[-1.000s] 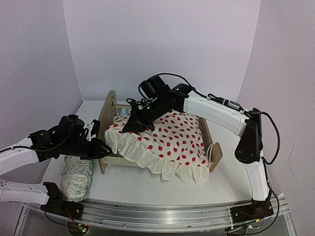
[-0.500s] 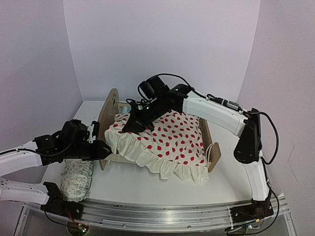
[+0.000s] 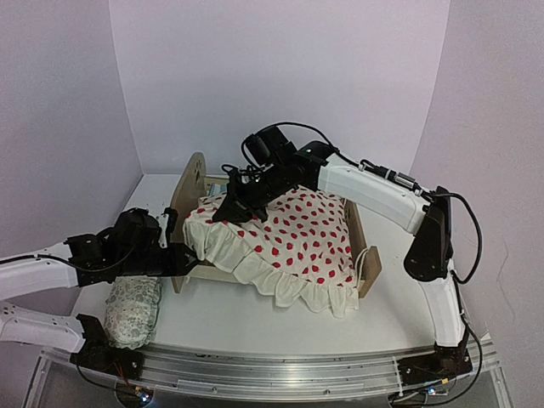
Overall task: Set up the pet bed
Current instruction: Cross the left ropes of the mattress closest to the robot.
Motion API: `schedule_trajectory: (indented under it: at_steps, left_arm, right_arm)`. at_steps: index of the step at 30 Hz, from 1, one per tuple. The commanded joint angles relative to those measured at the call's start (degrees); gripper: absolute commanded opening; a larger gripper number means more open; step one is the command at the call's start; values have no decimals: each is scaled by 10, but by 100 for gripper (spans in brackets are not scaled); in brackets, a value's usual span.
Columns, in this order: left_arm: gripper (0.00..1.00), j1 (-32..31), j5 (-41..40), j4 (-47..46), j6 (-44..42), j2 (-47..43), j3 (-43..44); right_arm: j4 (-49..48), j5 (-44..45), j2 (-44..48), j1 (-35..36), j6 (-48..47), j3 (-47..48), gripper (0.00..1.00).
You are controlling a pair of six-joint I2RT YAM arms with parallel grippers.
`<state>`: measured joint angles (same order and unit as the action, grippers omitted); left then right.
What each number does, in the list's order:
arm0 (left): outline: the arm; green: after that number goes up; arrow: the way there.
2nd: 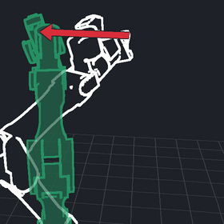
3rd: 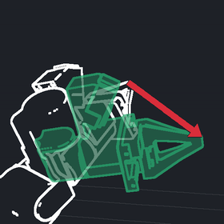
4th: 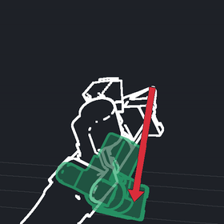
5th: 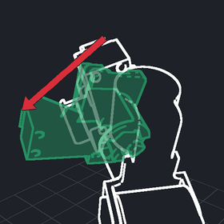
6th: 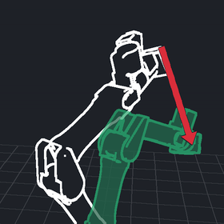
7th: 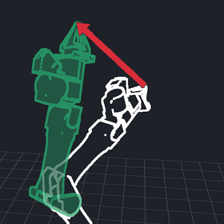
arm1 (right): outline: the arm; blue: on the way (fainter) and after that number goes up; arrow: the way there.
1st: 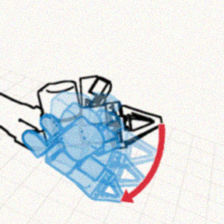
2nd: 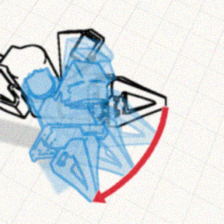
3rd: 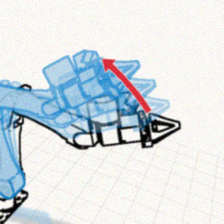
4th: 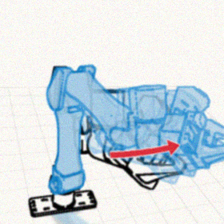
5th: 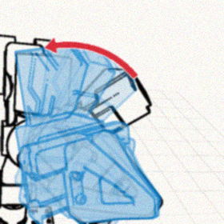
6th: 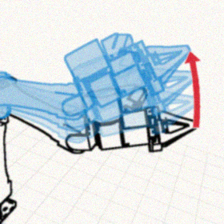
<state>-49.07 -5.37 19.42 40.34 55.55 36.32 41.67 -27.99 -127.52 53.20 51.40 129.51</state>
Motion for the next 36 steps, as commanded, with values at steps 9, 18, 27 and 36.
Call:
schedule_trajectory:
  at_steps: [9, 18, 27, 36]
  left_arm:
    - [43, -57, -147, -22, 2, 56, 48]
    - [36, -104, -256, -18, 31, 128, 83]
    - [37, -117, -342, 52, 103, 186, 139]
    - [35, -117, -358, 71, 132, 211, 149]
  right_arm:
    - [-6, -4, 25, -12, 25, 5, 0]
    - [-6, -14, 24, -12, 33, 4, 0]
    - [-7, -17, 29, -12, 32, -4, 0]
    - [-6, -22, 23, -12, 36, 5, 0]
